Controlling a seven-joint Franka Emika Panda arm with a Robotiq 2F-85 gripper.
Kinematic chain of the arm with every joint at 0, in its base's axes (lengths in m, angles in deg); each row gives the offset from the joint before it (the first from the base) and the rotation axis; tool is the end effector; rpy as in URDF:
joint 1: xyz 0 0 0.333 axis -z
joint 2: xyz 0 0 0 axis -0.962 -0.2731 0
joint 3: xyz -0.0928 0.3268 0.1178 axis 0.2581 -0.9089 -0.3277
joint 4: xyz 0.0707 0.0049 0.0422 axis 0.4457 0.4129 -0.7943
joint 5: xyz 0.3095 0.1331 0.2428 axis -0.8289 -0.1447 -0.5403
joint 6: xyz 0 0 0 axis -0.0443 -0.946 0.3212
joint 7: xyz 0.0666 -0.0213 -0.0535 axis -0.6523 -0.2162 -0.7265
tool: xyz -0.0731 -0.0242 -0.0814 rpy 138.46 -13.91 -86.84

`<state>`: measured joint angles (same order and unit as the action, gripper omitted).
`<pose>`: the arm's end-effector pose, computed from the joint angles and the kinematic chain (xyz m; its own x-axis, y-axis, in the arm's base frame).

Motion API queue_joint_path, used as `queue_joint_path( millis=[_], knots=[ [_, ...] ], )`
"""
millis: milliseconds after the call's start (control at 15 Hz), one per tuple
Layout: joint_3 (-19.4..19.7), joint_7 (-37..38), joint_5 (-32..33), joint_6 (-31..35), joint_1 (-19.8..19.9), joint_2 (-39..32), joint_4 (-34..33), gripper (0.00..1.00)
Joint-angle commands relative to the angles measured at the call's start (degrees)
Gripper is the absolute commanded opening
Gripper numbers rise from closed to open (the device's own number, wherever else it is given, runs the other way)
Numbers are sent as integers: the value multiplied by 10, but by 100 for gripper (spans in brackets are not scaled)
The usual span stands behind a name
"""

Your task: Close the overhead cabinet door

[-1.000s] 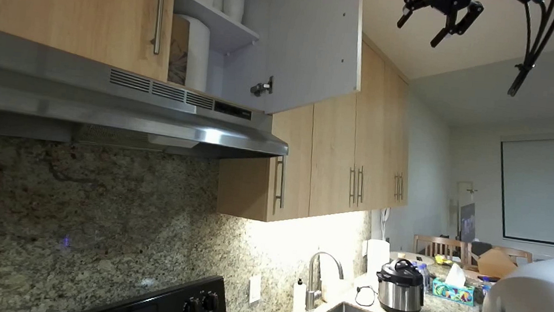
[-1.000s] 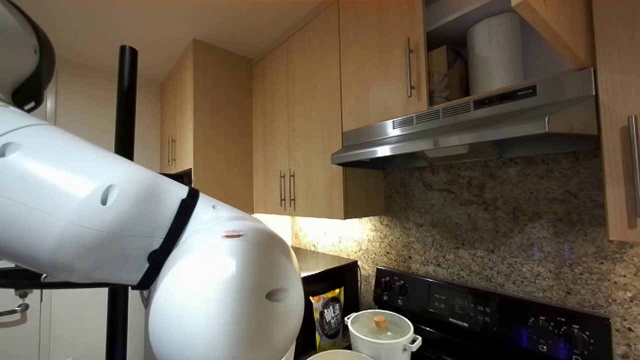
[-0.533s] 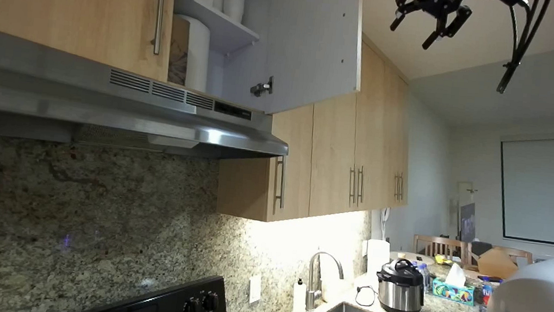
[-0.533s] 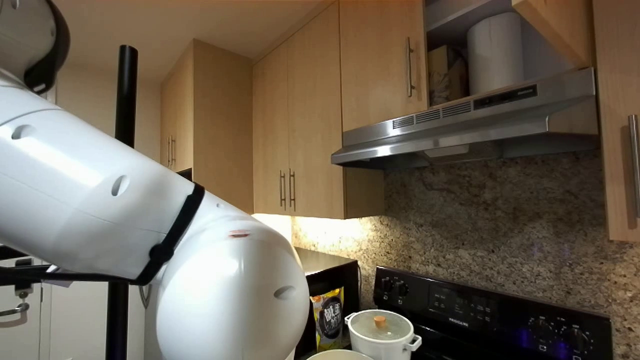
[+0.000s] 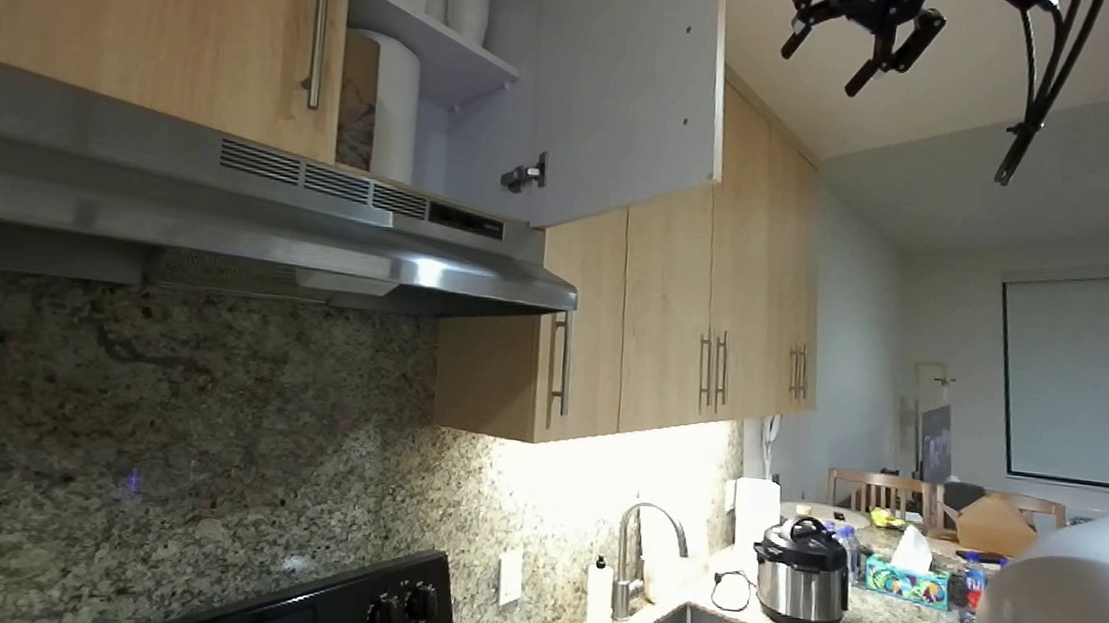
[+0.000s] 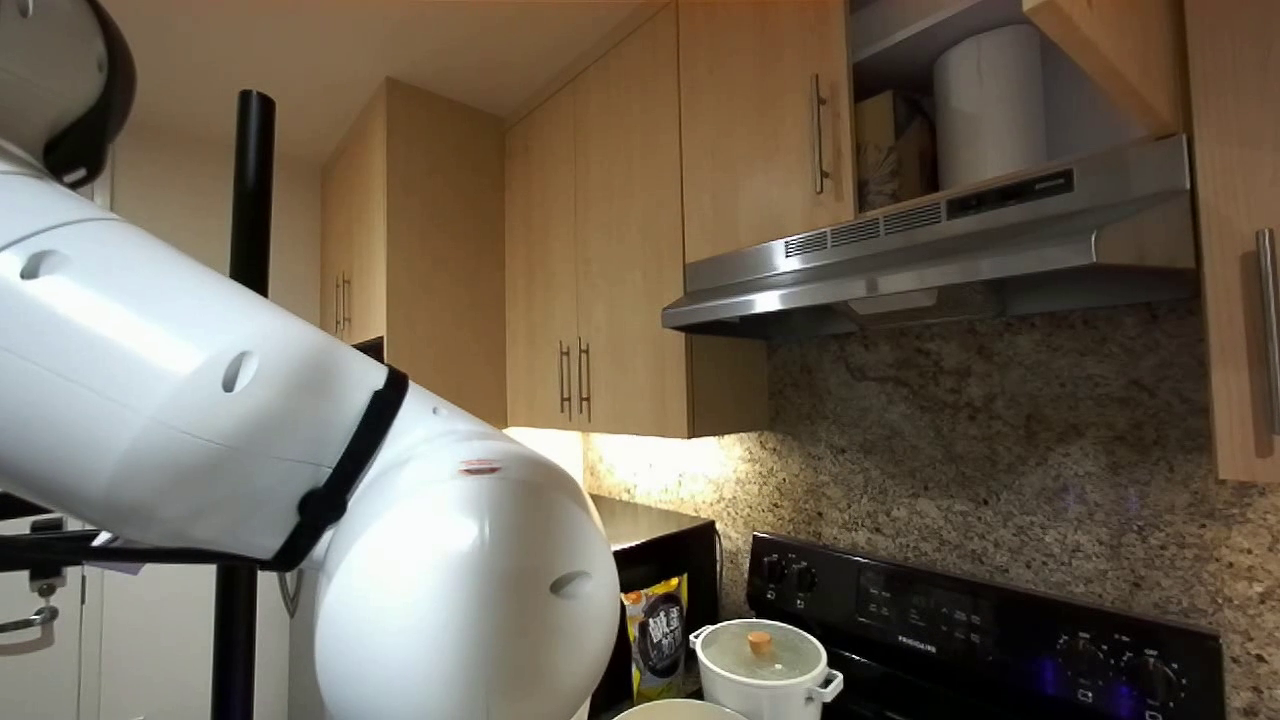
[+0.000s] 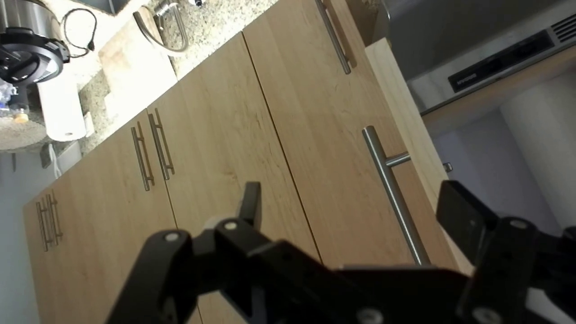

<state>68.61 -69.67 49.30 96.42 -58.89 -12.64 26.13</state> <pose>0.1096 -0.1505 0.9142 0.3398 -0.5135 0.7879 -0.4568 -0.8224 -0.3390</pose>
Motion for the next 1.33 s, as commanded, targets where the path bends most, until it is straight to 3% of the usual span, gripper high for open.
queue_joint_path(
  millis=[0,600,933,1267],
  knots=[
    [-1,-19,-1,-1,-16,-32,-29,100],
    [55,-119,-5,-31,-75,-153,-173,100],
    [97,-181,-42,-58,-127,-200,-237,100],
    [98,-209,-73,-83,-152,-230,-265,100]
  ],
)
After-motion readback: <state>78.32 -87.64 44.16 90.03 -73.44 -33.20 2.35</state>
